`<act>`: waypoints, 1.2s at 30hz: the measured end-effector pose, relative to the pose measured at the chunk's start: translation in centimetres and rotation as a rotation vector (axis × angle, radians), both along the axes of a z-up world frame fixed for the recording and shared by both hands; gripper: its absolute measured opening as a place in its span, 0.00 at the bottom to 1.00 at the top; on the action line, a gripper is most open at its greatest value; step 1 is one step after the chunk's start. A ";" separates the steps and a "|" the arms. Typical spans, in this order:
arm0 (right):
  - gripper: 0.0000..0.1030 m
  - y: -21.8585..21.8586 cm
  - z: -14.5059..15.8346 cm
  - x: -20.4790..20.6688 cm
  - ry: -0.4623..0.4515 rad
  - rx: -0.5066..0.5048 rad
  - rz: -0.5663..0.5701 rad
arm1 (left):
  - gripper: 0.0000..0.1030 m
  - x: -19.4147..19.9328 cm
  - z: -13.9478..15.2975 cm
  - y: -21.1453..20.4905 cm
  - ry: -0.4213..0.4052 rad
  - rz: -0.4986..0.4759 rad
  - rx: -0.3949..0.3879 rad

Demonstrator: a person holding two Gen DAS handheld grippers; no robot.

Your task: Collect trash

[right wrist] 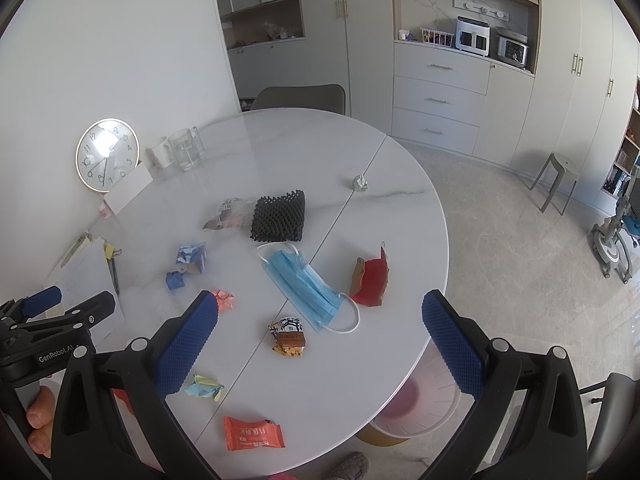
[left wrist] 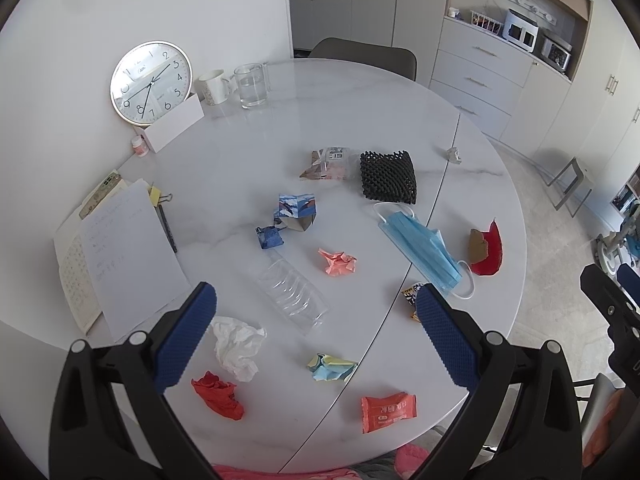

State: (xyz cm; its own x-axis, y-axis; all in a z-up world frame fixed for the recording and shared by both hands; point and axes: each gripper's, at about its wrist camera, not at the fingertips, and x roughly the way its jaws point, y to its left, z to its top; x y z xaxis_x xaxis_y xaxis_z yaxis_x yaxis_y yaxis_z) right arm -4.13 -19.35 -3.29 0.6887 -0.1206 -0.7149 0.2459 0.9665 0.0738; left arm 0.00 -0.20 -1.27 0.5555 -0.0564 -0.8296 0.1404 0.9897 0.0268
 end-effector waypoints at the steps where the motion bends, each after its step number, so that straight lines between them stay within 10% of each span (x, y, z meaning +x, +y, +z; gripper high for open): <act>1: 0.98 0.1 -0.1 0.0 0.000 -0.001 0.000 | 0.93 0.0 0.0 0.0 0.000 0.000 0.000; 21: 0.98 0.5 -1.5 -0.1 0.022 0.004 0.019 | 0.93 0.1 -1.4 1.5 -0.001 -0.040 -0.038; 36: 0.98 3.8 -10.3 2.3 0.144 0.084 0.151 | 0.93 1.9 -9.4 7.5 0.115 -0.107 -0.003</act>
